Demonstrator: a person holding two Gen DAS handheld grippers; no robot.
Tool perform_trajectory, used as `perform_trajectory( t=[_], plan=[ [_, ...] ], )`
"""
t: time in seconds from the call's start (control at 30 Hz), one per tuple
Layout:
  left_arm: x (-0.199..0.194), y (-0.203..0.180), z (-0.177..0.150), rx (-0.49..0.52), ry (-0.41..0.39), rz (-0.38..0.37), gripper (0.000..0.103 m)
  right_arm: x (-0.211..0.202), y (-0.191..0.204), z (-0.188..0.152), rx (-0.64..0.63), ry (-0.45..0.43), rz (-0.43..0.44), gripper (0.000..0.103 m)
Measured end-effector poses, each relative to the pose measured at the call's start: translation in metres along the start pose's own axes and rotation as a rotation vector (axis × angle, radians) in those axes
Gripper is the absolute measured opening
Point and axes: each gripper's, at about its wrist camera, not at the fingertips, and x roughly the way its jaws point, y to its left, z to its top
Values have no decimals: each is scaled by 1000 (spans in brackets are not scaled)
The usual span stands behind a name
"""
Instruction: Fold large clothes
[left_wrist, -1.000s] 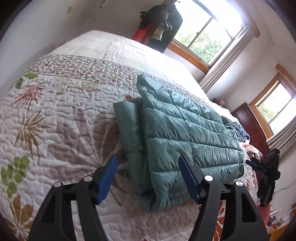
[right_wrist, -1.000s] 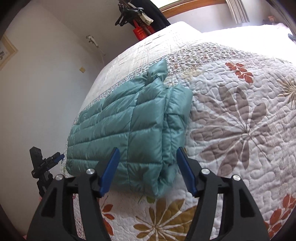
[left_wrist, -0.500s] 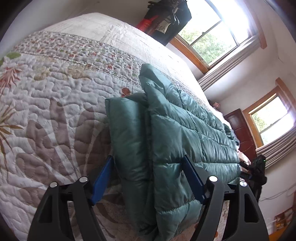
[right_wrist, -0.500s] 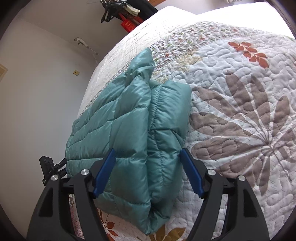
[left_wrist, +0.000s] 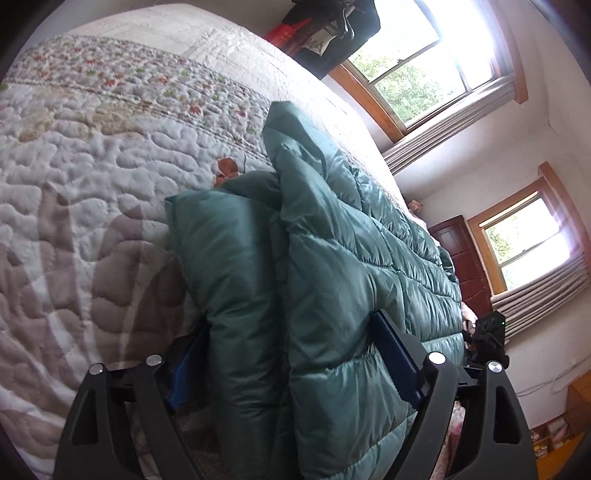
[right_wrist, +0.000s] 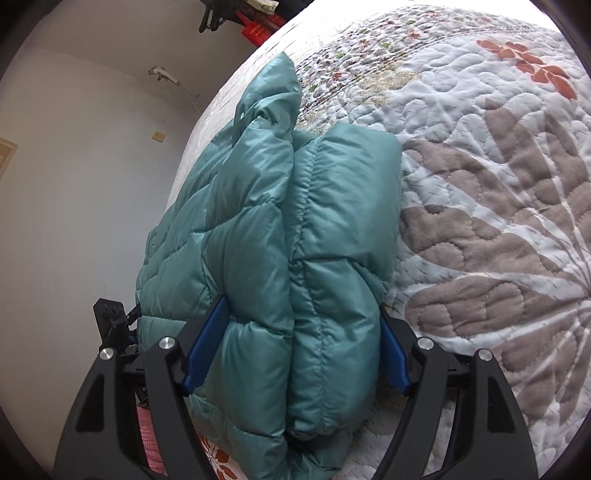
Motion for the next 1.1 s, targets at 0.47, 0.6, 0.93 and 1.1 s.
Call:
perform_trajectory(
  t=[0.47,0.6,0.93,1.1],
  plan=[
    [-12,-40,-17,9,-62,-5,22,-27,42,-21,-98,-61,22,19],
    [-41,-58,-39,45,-60,-45,21,-60,61,-43,-142,-80,41,18],
    [-126,-70,-112,103,-71,-122,22,-130,84,-132,-220,-89,77,18],
    [-133,-51,-146,105,-51,-86,23,-118,66,-169,-191,-44,77,19]
  ],
)
